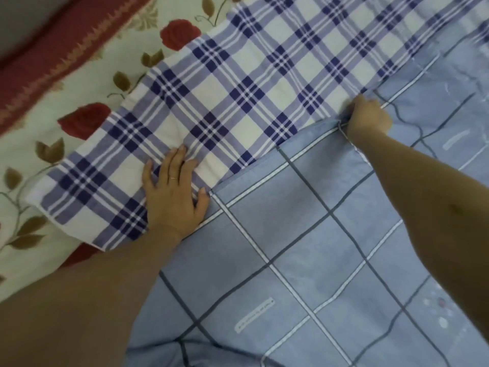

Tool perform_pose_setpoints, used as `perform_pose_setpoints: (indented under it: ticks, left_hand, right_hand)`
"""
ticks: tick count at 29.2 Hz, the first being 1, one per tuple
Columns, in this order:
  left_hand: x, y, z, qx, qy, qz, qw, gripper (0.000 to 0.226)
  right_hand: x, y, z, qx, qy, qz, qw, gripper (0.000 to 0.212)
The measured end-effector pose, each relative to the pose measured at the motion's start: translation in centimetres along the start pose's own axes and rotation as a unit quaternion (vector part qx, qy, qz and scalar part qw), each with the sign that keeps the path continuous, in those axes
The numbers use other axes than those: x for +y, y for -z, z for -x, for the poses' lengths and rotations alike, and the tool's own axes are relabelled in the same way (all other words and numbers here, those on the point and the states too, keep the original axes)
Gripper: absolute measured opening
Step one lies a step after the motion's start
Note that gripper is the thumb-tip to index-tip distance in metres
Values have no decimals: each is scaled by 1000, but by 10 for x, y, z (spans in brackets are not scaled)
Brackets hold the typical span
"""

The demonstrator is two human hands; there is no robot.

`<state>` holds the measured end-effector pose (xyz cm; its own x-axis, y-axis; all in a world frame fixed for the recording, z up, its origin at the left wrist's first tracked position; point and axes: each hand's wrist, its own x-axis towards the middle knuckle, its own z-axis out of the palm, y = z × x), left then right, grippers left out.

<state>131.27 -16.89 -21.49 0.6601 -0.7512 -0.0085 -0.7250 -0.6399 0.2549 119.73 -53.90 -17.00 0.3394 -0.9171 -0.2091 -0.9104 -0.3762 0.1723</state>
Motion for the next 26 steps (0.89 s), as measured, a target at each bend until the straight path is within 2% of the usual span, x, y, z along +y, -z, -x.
perform_pose_setpoints:
  ticks: [4,9,14,19,22,24,26]
  left_hand:
    - [-1,3,-11,10,-2,-4,1000,54]
    - [1,4,-12,9,-3,-1,1000,54]
    - [0,7,-12,-5,7,1,1000,55]
    - [2,7,-11,-2,7,3,1000,55]
    - [2,6,-11,4,2,-2,1000,55]
    - [2,6,-13,7,3,1,1000,55]
    - [1,5,-12,7,1,-3,1000,55]
  right_hand:
    - [-5,14,-7,36,-68,-60,995,28]
    - [-5,23,-13,-48,-46,-2,998,40]
    - [-8,34,-7,-13,-81,5,997,26]
    - [1,48,-17,16,-119,-134,984,31]
    - [-2,49,-19,-42,-169,-259,950,37]
    - [-12,45,-5,-89,-101,-363,922,46]
    - [-23,33,12,-55,-18,-407,911,54]
